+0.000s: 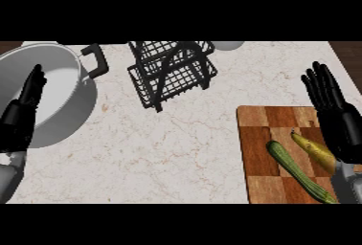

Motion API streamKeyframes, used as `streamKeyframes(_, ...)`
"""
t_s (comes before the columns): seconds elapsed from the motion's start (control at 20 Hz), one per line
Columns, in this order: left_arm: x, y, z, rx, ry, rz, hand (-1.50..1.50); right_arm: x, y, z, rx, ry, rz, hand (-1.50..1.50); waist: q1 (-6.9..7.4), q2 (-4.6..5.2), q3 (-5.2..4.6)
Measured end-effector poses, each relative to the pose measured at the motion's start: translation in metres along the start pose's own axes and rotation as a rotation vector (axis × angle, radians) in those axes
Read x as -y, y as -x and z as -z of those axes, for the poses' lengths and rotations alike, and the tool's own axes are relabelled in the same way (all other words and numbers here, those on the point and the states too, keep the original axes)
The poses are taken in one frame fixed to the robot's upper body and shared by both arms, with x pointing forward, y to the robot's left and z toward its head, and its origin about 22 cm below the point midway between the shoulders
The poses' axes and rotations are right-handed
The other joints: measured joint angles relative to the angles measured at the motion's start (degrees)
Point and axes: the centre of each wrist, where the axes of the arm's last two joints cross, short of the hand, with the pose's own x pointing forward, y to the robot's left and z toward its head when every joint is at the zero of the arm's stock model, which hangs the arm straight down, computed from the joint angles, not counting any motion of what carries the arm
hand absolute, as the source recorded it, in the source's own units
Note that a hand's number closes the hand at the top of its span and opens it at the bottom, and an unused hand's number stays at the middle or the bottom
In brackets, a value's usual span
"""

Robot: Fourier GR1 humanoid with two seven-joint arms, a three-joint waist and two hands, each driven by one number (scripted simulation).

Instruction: Pick the pear from the cutting board and place it in the tiered basket

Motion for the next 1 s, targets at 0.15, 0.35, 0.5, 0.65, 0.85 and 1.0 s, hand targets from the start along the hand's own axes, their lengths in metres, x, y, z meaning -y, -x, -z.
streamKeyframes(0.15,0.014,-0.007,-0.002,-0.017,0.05,-0.066,0.0,0.02,-0.001,-0.006,0.08,-0.088,0.022,1.5,0.49,-0.44,0.62)
streamKeyframes(0.35,0.035,-0.012,-0.015,-0.109,0.135,-0.224,0.0,0.047,-0.012,-0.007,0.237,-0.192,0.029,-1.5,-0.47,-0.77,1.38)
streamKeyframes(0.5,0.058,-0.015,-0.026,-0.186,0.212,-0.336,0.0,0.084,0.006,-0.022,0.247,-0.038,0.053,-1.5,-0.6,-0.26,1.38)
streamKeyframes(0.65,0.077,-0.019,-0.031,-0.24,0.281,-0.412,0.0,0.115,0.023,-0.044,0.301,-0.035,0.059,-1.5,0.33,0.05,1.09)
streamKeyframes(0.85,0.087,-0.024,-0.035,-0.266,0.307,-0.449,0.0,0.146,0.023,-0.071,0.298,-0.095,-0.088,-1.5,0.82,-0.21,0.93)
streamKeyframes(1.0,0.088,-0.026,-0.034,-0.283,0.304,-0.454,0.0,0.165,0.012,-0.09,0.257,-0.143,-0.263,-1.5,0.43,-0.51,0.82)
